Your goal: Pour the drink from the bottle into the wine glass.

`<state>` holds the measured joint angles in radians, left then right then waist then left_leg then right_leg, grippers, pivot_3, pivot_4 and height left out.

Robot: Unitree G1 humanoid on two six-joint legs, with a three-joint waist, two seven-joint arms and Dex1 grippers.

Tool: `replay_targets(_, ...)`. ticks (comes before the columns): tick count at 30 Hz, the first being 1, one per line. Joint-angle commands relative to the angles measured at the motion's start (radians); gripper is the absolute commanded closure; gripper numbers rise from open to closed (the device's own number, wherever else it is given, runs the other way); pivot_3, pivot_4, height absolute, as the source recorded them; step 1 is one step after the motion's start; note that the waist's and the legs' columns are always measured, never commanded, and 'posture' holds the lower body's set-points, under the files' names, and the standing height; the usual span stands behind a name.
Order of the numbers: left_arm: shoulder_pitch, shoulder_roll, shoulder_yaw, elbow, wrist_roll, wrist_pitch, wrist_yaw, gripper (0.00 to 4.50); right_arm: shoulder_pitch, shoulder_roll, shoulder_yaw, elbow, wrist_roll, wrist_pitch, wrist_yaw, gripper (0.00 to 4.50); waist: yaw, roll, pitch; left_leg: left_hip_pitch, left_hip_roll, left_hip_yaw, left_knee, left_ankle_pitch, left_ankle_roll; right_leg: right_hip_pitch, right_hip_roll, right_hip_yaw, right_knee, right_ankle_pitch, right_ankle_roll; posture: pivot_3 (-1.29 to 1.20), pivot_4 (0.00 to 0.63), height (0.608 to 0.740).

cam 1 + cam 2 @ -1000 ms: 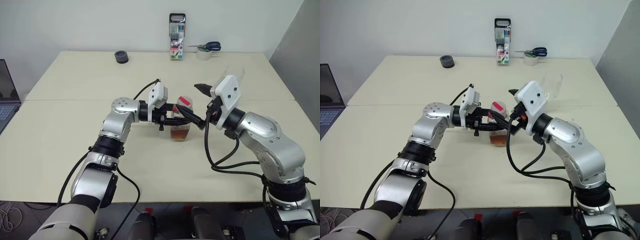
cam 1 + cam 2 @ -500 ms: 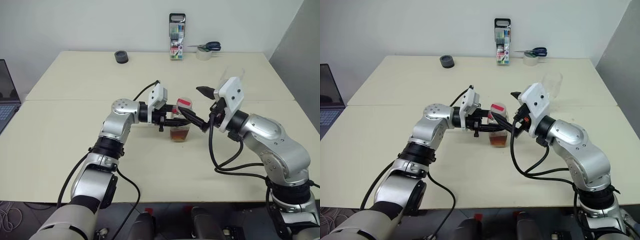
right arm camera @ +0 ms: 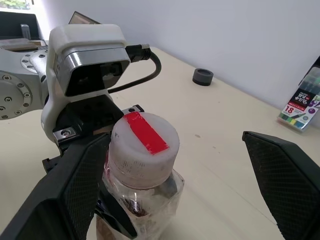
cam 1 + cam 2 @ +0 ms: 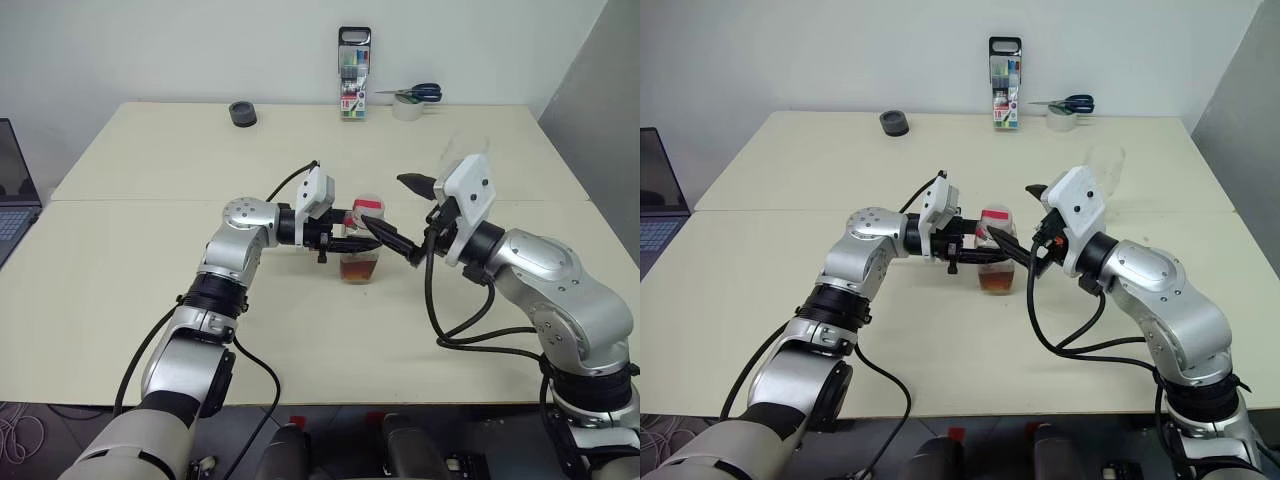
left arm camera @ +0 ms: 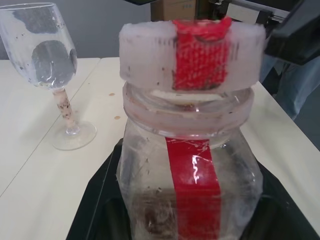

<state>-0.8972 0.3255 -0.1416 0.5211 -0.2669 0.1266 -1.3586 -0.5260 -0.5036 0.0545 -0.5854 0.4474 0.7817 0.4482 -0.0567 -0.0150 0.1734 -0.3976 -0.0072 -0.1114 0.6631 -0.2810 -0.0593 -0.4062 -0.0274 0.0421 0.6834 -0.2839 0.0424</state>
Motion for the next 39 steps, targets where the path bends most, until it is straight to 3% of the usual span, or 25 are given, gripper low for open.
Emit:
replay_targets(1,-0.007,0.005,0.014,-0.045,-0.014,-0.02,-0.002,2.68,0.001,-0.013,-0.035,-0.023,-0.007,-0.01,-0.006,0.0,0.0,0.0,0.0,0.0,0.0,0.0,0.0,0.0,0.0,0.0,0.0,0.0,0.0,0.0,0.0,0.0,0.15,0.74)
replay_targets(17,-0.007,-0.001,0.014,-0.041,-0.013,-0.026,0.003,2.69,-0.029,0.028,-0.08,-0.037,0.137,0.093,-0.007,0.0,0.0,0.0,0.0,0.0,0.0,0.0,0.0,0.0,0.0,0.0,0.0,0.0,0.0,0.0,0.0,0.0,0.15,0.74)
replay_targets(28,-0.005,-0.005,0.011,-0.047,-0.013,-0.027,0.003,2.69,-0.089,0.022,-0.015,0.016,0.137,0.1,0.033,0.0,0.0,0.0,0.0,0.0,0.0,0.0,0.0,0.0,0.0,0.0,0.0,0.0,0.0,0.0,0.0,0.0,0.15,0.74)
replay_targets(31,-0.001,-0.006,0.01,-0.052,-0.014,-0.025,0.003,2.69,-0.094,0.018,-0.001,0.026,0.121,0.089,0.039,0.59,0.0,0.0,0.0,0.0,0.0,0.0,0.0,0.0,0.0,0.0,0.0,0.0,0.0,0.0,0.0,0.0,0.15,0.74)
replay_targets(37,0.005,-0.008,0.008,-0.059,-0.013,-0.025,0.004,2.69,-0.096,0.02,0.011,0.03,0.099,0.068,0.041,2.7,0.0,0.0,0.0,0.0,0.0,0.0,0.0,0.0,0.0,0.0,0.0,0.0,0.0,0.0,0.0,0.0,0.15,0.74)
replay_targets(39,0.007,-0.008,0.008,-0.062,-0.012,-0.024,0.004,2.69,-0.094,0.014,0.018,0.024,0.086,0.055,0.045,2.77,0.0,0.0,0.0,0.0,0.0,0.0,0.0,0.0,0.0,0.0,0.0,0.0,0.0,0.0,0.0,0.0,0.15,0.74)
